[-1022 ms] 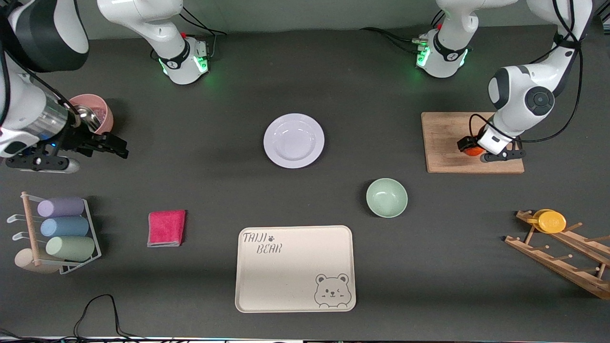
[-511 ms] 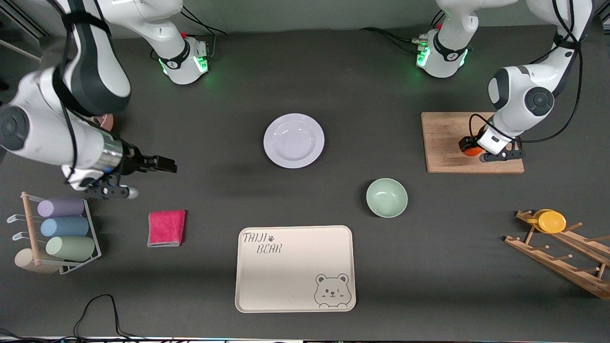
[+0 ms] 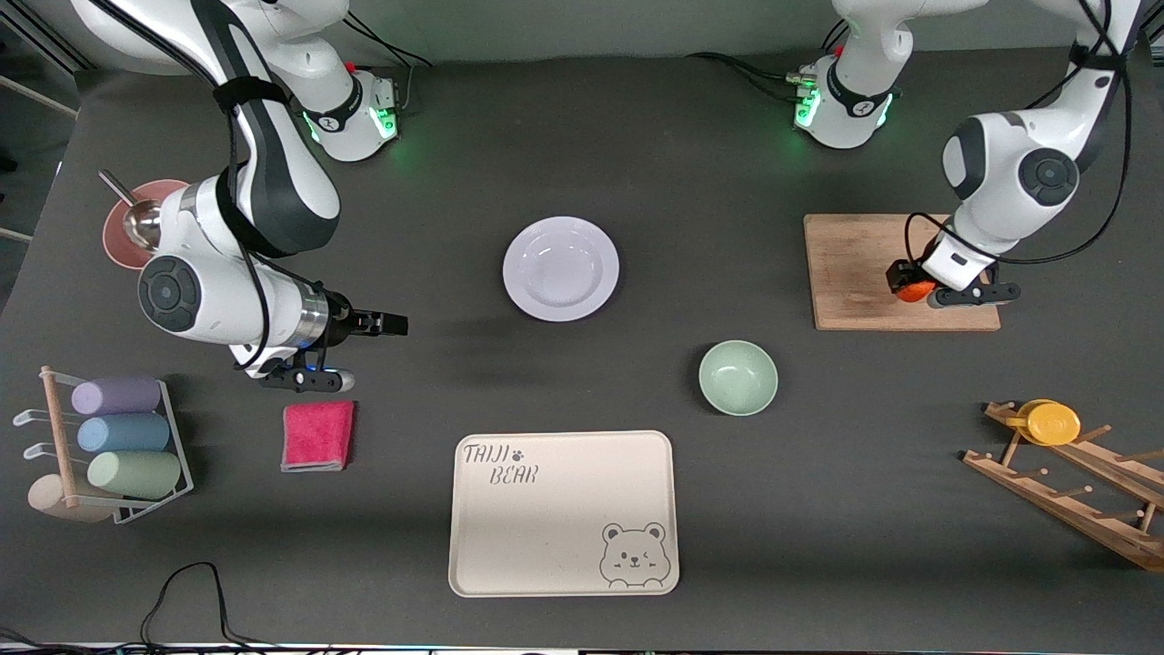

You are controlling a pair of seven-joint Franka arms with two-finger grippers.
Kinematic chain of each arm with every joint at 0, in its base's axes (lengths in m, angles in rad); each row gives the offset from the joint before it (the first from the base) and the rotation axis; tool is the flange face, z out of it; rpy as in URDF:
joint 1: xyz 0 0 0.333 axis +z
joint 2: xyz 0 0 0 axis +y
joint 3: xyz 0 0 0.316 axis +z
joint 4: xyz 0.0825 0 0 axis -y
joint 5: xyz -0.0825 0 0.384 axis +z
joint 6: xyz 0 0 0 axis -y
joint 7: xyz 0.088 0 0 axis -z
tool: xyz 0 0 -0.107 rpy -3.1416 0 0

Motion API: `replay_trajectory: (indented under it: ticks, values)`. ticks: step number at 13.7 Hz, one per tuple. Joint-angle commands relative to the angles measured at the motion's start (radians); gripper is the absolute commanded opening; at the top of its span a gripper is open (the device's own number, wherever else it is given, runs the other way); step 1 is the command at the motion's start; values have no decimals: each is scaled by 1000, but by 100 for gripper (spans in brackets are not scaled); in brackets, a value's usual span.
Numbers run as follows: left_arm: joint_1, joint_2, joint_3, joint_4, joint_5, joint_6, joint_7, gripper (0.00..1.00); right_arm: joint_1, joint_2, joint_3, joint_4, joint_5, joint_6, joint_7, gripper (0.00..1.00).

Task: Place orange and plate with both arms
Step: 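Lift the orange with the left gripper while the right gripper moves out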

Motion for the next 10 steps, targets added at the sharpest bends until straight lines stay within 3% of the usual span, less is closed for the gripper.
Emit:
replay_trajectory:
  ticks: [1,3,5,7,10]
  values:
    - [-21,-147,-82,149,10,-354,-125,0,-2,-36,-8,-32,33,13,16,100]
    - [-21,-165,-139,343,9,-639,-185,0,-6,-39,-16,-41,129,18,3,100]
    - [-23,-160,-145,541,-3,-864,-188,0,-6,-47,-22,-58,165,35,-3,100]
    - [-24,-158,-145,683,-10,-1008,-176,0,-6,-49,-24,-58,177,36,-39,100]
    - [-23,-155,-142,777,-45,-1101,-153,0,-8,-58,-59,-74,241,35,-121,100]
